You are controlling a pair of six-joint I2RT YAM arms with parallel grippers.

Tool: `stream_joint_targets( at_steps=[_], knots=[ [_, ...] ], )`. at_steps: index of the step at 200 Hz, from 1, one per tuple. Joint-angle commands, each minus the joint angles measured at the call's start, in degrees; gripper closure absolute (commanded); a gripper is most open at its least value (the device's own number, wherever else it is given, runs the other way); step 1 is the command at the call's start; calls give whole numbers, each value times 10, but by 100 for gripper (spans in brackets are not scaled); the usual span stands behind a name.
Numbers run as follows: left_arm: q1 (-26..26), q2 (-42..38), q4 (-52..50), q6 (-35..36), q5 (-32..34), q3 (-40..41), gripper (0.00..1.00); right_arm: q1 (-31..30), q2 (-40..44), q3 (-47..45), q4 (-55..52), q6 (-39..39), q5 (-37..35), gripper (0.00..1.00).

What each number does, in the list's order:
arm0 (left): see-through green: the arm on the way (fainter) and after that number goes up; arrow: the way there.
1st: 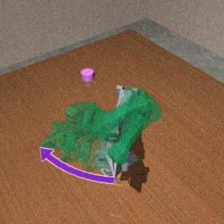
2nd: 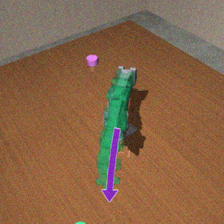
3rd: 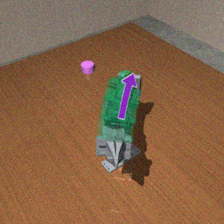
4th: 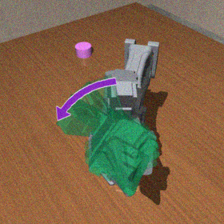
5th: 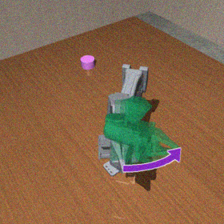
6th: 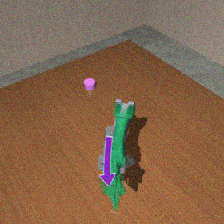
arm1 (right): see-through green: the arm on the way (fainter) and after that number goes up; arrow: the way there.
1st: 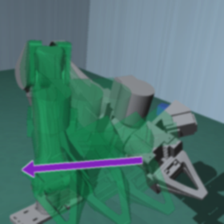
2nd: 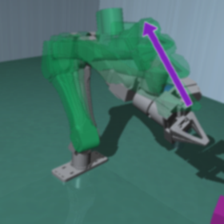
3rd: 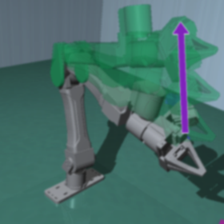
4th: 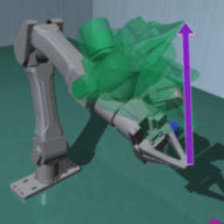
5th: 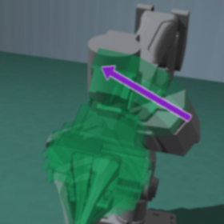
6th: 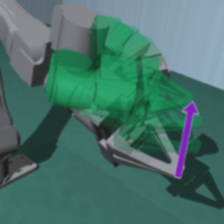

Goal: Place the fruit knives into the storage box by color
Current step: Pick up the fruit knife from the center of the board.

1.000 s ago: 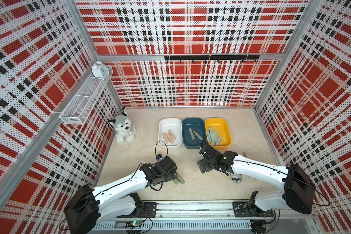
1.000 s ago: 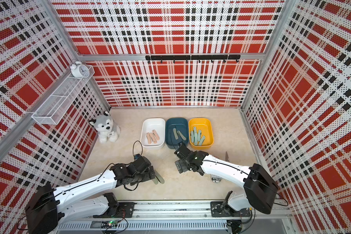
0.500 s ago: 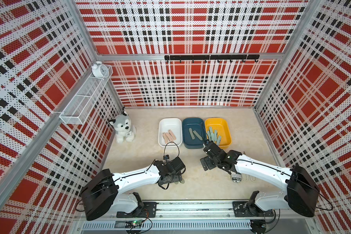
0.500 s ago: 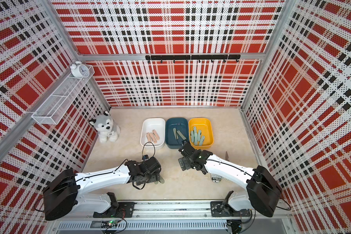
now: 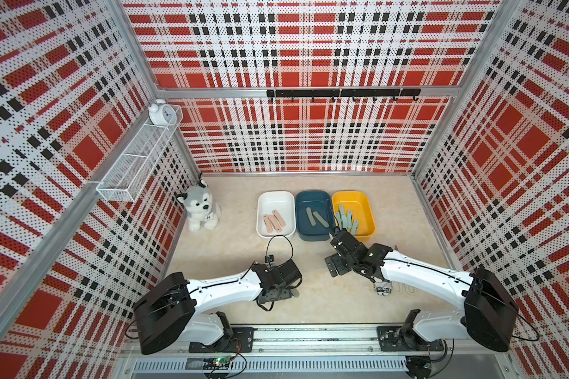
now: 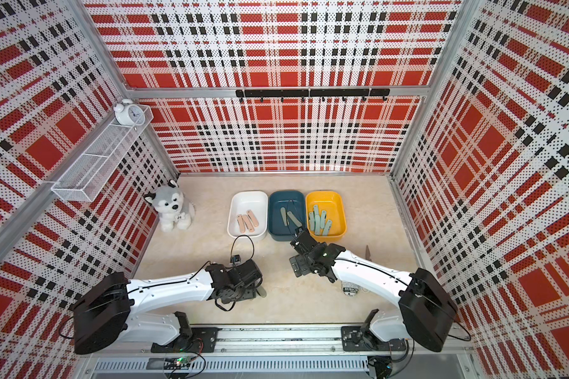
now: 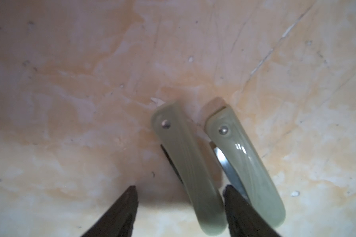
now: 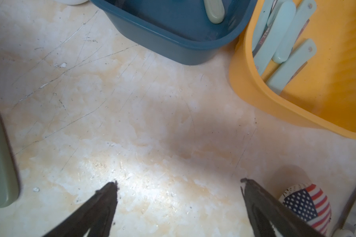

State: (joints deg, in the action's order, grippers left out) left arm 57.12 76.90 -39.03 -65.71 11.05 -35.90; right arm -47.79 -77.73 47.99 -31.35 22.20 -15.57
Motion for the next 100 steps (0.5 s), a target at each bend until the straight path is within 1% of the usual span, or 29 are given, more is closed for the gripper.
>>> stream_joint_targets(
  at_steps=[1, 17, 29, 49, 67, 100],
  knots=[
    [7, 4, -1, -7, 12, 10, 38, 4, 3, 9, 5, -3, 1, 0],
    [7, 0, -1, -9, 13, 14, 38, 4, 1, 11, 5, -3, 1, 0],
    [7, -4, -1, -10, 13, 15, 41, 4, 0, 13, 5, -4, 2, 0],
    [6, -8, 0, -7, 25, 13, 41, 4, -5, 19, 2, -2, 5, 0],
    [-2, 5, 6, 7, 35, 7, 42, 4, -7, 23, 1, -3, 6, 0],
    [-7, 36, 20, 20, 37, 0, 51, 4, -12, 33, -8, -3, 4, 0]
  ],
)
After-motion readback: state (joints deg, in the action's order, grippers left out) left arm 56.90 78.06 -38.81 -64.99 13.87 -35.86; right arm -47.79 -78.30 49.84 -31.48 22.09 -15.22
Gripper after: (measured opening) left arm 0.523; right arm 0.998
